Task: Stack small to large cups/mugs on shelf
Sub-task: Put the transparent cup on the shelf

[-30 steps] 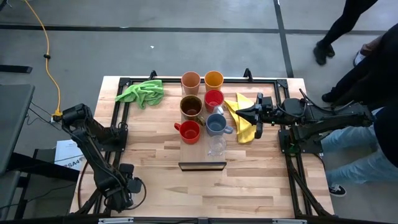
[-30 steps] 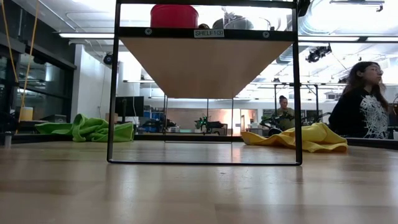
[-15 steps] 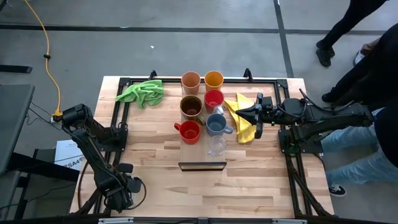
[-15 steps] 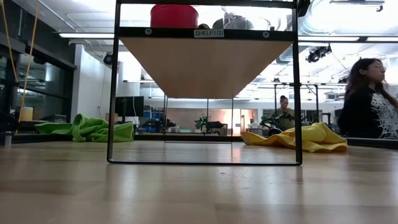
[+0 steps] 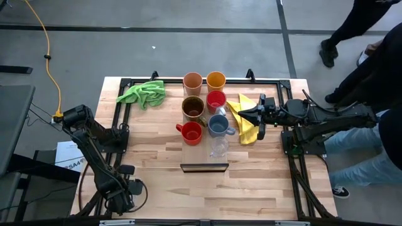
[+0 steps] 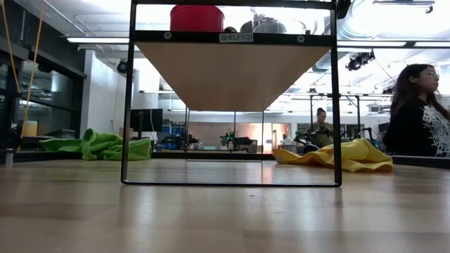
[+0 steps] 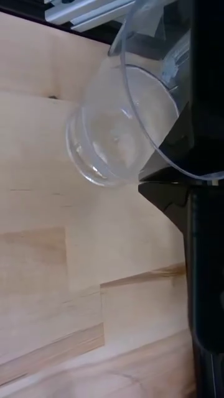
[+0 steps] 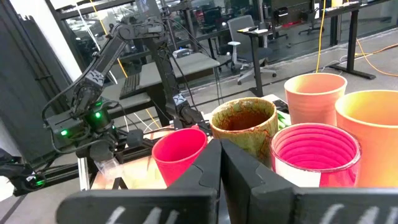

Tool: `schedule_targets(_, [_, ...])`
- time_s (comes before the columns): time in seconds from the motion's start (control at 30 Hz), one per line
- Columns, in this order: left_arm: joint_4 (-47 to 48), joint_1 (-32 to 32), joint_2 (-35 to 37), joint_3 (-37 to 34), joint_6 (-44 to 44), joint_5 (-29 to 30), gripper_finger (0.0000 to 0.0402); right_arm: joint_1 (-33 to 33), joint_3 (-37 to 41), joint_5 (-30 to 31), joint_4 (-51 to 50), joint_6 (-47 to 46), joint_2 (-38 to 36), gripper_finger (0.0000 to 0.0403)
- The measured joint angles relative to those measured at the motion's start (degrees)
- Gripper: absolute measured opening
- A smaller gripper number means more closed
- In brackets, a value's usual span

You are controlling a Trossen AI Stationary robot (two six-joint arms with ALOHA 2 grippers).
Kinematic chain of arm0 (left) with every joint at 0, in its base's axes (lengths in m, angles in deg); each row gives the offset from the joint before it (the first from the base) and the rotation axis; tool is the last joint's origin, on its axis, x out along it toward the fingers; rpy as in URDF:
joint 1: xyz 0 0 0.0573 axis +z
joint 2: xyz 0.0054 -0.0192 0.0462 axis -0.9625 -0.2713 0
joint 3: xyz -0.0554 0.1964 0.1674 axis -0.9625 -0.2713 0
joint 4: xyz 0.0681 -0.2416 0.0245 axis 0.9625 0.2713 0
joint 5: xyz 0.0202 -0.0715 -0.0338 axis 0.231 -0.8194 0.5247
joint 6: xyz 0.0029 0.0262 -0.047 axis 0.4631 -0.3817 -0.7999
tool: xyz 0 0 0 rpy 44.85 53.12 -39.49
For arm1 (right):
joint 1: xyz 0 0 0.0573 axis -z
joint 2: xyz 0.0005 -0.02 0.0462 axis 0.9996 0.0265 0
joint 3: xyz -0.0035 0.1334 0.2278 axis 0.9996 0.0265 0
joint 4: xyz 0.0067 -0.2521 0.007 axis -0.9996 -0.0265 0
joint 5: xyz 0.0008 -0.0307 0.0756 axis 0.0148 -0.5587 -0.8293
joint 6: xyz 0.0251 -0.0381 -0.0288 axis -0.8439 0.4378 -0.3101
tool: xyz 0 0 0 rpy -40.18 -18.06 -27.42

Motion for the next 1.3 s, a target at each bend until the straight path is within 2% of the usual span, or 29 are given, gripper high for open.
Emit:
schedule_targets(0.2, [1.90, 1.18, 1.76, 0.00, -0.42, 0.12, 0.0002, 0.02, 0.00, 0.00, -0.01, -0.51, 0.01, 0.0000])
schedule_targets(0.37, [5.16, 5.81, 6.97, 0.02, -0.54, 3.35, 0.0001, 0.02, 0.00, 0.00, 0.00, -0.56, 0.00, 0.0000])
schedule_targets(0.77, [7.16, 22.45, 27.68, 1.51, 1.06, 11.81, 0.0000, 0.00, 0.00, 0.00, -0.04, -0.43, 0.02, 0.0000])
schedule_targets(0.9, [6.26, 25.95, 33.34, 6.86, 1.94, 19.80, 0.0000, 0.00, 0.00, 0.00, -0.02, -0.46, 0.02, 0.0000])
schedule_targets(1.0, [3.12, 28.37, 35.33, 11.60, 6.29, 28.18, 0.0000, 0.00, 0.00, 0.00, -0.08, -0.41, 0.00, 0.0000])
schedule_targets(1.1, [-3.52, 31.46, 35.37, 15.52, 15.06, 34.67, 0.0000, 0.00, 0.00, 0.00, -0.11, -0.41, 0.02, 0.0000])
schedule_targets(1.2, [-12.69, 35.92, 34.59, 17.38, 26.40, 36.24, 0.0000, 0.01, 0.00, 0.00, -0.06, -0.41, 0.02, 0.0000])
schedule_targets(1.3, [-20.96, 41.49, 33.85, 17.14, 35.05, 33.57, 0.0000, 0.00, 0.00, 0.00, -0.01, -0.41, 0.02, 0.0000])
